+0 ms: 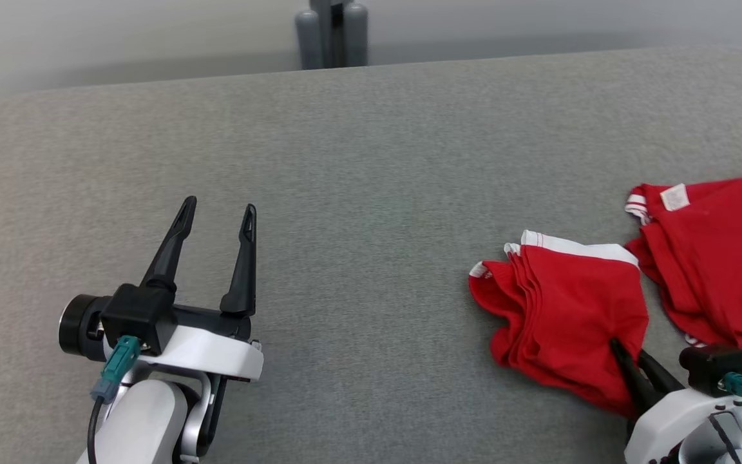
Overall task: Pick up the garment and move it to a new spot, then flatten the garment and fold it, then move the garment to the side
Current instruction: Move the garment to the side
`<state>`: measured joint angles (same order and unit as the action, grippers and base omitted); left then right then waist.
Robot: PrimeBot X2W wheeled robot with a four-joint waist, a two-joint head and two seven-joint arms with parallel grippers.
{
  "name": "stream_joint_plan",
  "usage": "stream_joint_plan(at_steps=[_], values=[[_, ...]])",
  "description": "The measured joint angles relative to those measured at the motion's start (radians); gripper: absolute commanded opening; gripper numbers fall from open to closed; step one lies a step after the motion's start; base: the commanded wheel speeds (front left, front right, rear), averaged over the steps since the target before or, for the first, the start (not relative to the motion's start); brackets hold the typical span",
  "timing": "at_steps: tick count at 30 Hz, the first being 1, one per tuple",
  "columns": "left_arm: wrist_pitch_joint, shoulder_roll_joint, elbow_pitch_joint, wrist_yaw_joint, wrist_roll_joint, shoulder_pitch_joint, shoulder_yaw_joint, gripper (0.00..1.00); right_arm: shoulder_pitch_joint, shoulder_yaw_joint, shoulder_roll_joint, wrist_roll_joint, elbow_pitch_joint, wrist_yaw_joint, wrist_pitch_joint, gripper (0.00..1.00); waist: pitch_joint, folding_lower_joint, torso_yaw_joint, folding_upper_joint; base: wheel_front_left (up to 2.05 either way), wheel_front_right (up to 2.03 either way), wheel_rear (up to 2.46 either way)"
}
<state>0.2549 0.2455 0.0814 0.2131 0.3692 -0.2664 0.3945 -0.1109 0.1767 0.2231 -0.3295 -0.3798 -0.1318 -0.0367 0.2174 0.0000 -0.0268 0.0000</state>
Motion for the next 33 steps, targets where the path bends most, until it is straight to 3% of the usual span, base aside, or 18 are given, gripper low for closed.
stream_joint_plan(at_steps=[7, 14, 25, 33], values=[[-0.026, 0.016, -0.037, 0.002, -0.016, -0.028, 0.011, 1.0, 0.026, -0.03, 0.085, 0.151, 0.137, 0.001, 0.049, 0.0, 0.032, 0.0, -0.12, 0.0, 0.0, 0.0, 0.0], [-0.049, 0.025, -0.059, 0.003, -0.027, -0.053, 0.023, 1.0, -0.143, 0.044, 0.209, 0.181, 0.183, 0.001, 0.02, 0.0, 0.075, 0.0, -0.181, 0.0, 0.0, 0.0, 0.0], [-0.054, 0.029, -0.065, 0.0, -0.03, -0.075, 0.036, 1.0, -0.357, 0.101, 0.292, 0.068, 0.077, 0.001, -0.083, 0.0, 0.112, 0.0, -0.178, 0.0, 0.0, 0.0, 0.0], [-0.053, 0.026, -0.067, -0.001, -0.033, -0.096, 0.047, 1.0, -0.423, 0.113, 0.317, 0.011, -0.13, 0.001, -0.1, 0.0, 0.139, 0.0, -0.17, 0.0, 0.0, 0.0, 0.0]])
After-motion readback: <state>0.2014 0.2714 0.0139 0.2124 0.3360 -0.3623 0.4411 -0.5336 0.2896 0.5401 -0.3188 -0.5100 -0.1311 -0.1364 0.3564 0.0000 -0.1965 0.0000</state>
